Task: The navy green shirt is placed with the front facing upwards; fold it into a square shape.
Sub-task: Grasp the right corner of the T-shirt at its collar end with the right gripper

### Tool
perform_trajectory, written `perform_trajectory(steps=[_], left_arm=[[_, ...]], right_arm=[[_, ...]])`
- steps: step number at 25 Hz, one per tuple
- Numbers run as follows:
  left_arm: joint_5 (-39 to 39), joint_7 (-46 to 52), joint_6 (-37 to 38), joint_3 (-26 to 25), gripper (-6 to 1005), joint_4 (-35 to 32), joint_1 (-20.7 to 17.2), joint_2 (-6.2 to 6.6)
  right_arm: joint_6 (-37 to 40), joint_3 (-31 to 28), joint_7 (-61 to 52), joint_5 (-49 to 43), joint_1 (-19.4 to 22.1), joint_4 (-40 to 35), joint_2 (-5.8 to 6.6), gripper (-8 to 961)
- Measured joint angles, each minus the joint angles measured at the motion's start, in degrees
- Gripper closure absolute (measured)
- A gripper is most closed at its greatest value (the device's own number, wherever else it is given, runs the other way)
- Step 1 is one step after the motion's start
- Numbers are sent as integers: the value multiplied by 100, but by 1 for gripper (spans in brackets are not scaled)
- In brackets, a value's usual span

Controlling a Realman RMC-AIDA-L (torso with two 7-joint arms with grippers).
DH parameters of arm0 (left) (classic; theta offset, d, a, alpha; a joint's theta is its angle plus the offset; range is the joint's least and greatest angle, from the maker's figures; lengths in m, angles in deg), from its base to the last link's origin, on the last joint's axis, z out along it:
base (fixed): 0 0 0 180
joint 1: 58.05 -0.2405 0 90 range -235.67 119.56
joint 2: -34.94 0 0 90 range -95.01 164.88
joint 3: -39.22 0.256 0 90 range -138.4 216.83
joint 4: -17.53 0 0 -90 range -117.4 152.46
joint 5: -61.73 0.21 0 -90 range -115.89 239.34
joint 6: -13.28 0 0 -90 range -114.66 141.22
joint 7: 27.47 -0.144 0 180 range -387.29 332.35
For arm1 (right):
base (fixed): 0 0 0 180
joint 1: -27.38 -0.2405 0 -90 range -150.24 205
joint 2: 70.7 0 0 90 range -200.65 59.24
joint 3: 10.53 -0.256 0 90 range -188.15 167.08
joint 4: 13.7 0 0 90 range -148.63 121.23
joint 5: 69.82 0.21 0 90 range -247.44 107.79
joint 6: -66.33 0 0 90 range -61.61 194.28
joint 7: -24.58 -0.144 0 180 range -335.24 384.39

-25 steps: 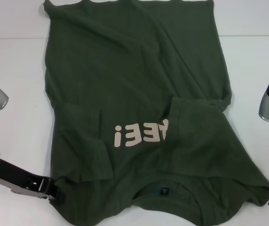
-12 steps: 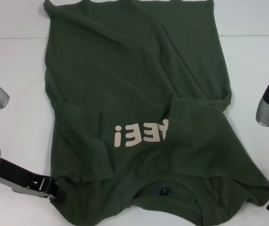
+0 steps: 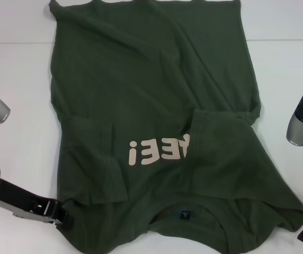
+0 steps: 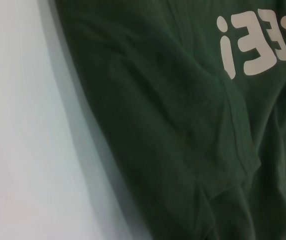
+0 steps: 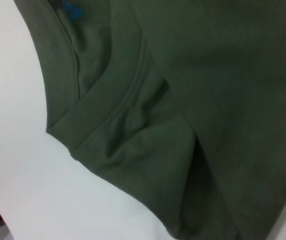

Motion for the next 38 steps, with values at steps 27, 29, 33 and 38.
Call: perform_trajectory(steps=[27,29,33,38], left_arm=[[0,-9,-1,9,944,9,-33,-16],[0,-9,-1,9,944,14,-32,-16],[0,-9,-1,16,945,17,-33,-16],[0,-13,-2,19,945,17,-17,-16]], right_arm=[[-159,-49,248,377,1,173,15,51],[-160,-63,263,378,-1,179,15,54],[-247,-86,269,377,15,191,17,59],[-309,-377,374,383,52,191,40,345]])
